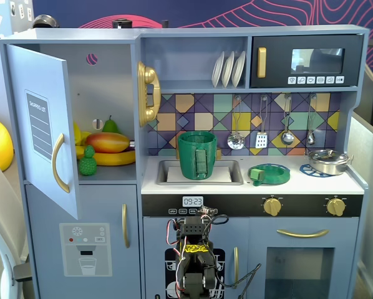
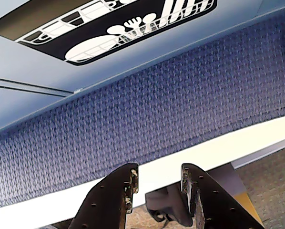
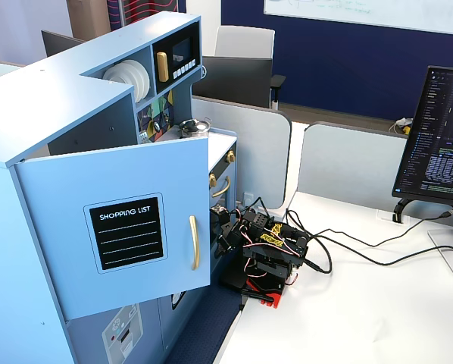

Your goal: Pick up the green pineapple from the left cabinet and place it in the green recipient

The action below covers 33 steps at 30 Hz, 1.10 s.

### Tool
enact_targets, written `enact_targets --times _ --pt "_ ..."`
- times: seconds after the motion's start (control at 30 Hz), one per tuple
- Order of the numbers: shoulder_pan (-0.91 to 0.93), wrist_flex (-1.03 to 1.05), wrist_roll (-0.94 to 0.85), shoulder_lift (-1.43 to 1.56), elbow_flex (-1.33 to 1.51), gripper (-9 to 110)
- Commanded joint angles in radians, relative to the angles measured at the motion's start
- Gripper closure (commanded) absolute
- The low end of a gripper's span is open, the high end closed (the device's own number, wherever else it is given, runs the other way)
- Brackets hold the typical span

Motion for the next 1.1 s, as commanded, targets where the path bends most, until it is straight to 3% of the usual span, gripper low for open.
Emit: enact_targets --times 0.0,1.07 --pt "-0.014 0.169 0.015 -0.006 0.006 100" --pt "-0.032 0.169 0.014 -0.006 0.006 100"
